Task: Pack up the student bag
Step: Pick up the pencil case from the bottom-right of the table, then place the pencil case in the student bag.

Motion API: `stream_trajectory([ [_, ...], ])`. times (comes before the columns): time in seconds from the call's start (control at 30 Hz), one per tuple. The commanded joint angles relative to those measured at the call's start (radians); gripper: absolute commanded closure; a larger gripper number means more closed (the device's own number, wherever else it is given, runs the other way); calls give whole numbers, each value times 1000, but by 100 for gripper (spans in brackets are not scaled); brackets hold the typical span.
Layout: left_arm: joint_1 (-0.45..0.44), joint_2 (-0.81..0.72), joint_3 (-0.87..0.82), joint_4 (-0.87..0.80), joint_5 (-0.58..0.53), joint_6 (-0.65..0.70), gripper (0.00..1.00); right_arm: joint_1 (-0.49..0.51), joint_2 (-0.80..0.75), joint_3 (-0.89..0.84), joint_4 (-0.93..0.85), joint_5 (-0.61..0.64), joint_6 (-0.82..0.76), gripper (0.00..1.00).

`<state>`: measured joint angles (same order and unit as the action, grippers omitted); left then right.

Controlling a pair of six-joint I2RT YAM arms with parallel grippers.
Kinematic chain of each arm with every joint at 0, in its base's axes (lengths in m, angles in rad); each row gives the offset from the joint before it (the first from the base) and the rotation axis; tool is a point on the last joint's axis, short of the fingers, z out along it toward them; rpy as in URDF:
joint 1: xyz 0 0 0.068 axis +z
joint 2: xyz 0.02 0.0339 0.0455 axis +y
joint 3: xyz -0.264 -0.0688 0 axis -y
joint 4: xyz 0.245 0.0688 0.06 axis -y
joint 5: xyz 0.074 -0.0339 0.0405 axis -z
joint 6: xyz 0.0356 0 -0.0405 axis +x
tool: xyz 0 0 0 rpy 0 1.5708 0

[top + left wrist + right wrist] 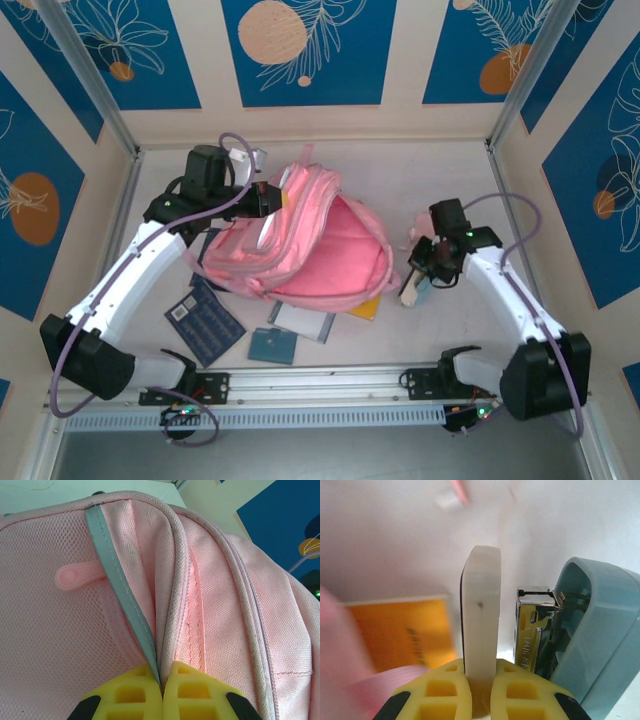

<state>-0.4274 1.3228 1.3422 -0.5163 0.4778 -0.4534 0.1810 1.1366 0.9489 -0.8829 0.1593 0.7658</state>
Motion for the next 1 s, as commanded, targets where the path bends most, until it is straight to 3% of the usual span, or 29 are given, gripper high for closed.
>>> stream_trajectory([
  [0.0, 12, -55, 34, 42, -2, 49, 100, 16, -102, 111, -10, -4, 11, 96],
  [0.2, 17, -90, 39, 26, -25, 71, 100, 74, -191, 200, 166, -122, 41, 97],
  [0.4, 27, -108, 87, -7, -73, 98, 100, 258, -114, 182, 405, -242, 161, 97],
  [0.6, 38, -104, 153, -29, -84, 109, 100, 411, 25, 126, 641, -211, 224, 97],
  [0.97, 39, -73, 190, 13, 9, 61, 100, 453, 260, 74, 993, -245, 405, 91],
])
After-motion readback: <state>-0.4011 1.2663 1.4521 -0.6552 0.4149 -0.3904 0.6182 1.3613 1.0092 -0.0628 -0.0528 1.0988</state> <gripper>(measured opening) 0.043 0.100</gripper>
